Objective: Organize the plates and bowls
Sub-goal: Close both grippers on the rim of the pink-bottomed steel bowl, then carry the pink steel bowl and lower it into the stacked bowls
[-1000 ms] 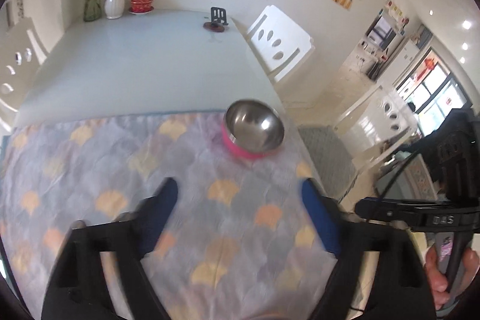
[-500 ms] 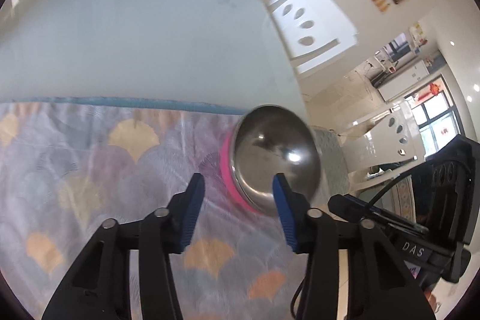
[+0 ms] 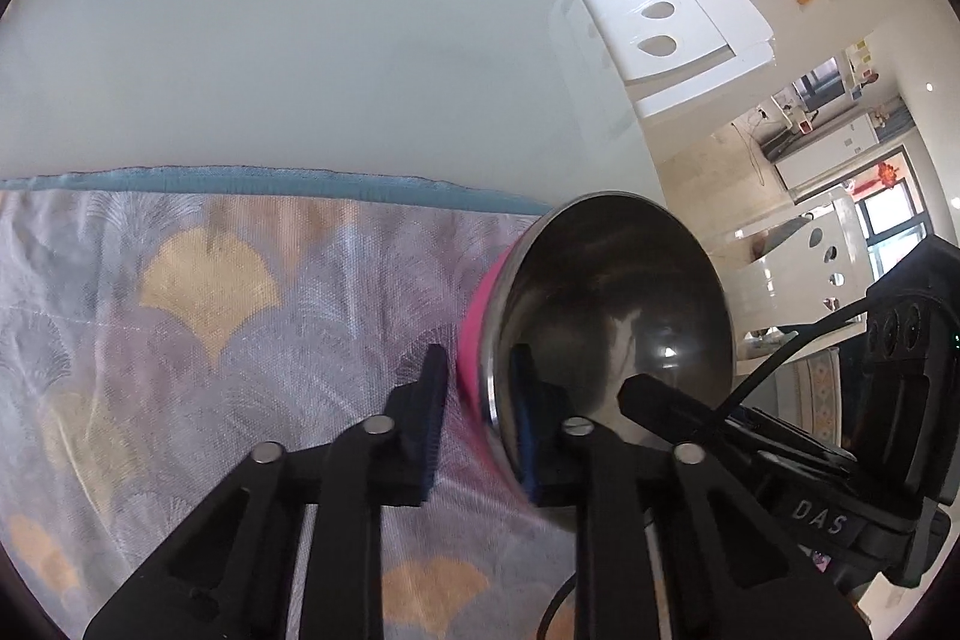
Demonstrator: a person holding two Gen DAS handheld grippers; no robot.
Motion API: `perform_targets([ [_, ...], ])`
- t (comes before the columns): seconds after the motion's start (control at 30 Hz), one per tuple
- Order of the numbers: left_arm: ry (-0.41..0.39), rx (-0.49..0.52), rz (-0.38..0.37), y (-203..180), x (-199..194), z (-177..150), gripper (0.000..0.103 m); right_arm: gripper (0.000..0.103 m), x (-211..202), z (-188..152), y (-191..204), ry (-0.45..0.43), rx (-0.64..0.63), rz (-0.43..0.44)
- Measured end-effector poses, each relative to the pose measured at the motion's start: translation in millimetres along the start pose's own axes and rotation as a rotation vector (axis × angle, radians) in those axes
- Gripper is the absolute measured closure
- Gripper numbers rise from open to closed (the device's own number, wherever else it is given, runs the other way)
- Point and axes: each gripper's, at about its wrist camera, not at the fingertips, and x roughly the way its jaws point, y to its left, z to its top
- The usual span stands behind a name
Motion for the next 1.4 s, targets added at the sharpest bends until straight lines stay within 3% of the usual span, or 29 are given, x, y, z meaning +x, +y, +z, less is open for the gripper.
perform_targets([
  [0.13,-0.010,0.037,0.025,-8,1,1,0.089,0.076,8,-2,3,0.013,-0.033,-0.056],
  [0.23,-0.012,0.042,0.026,-10,0,2,0.089,0.082,11,-5,0,0.025,-0.015,-0.029],
  [0.43,0.019,0.053,0.031,-14,-5,-3,0.089,0.082,2,-13,6,0.033,-0.030,-0.058],
  [0.63,-0.001,0.093,0.039,-26,-31,-21,0.089,0.082,-17,-21,13,0.042,-0.042,-0.076],
  [1.13,-0.138,0.107,-0.015,-44,-152,-70,0.089,0.082,-123,-68,70,-0.069,-0.112,-0.050],
  [1.4,-0.194,0.098,-0.045,-47,-213,-117,0.089,0.081,-185,-129,109,-0.129,-0.161,-0.030],
])
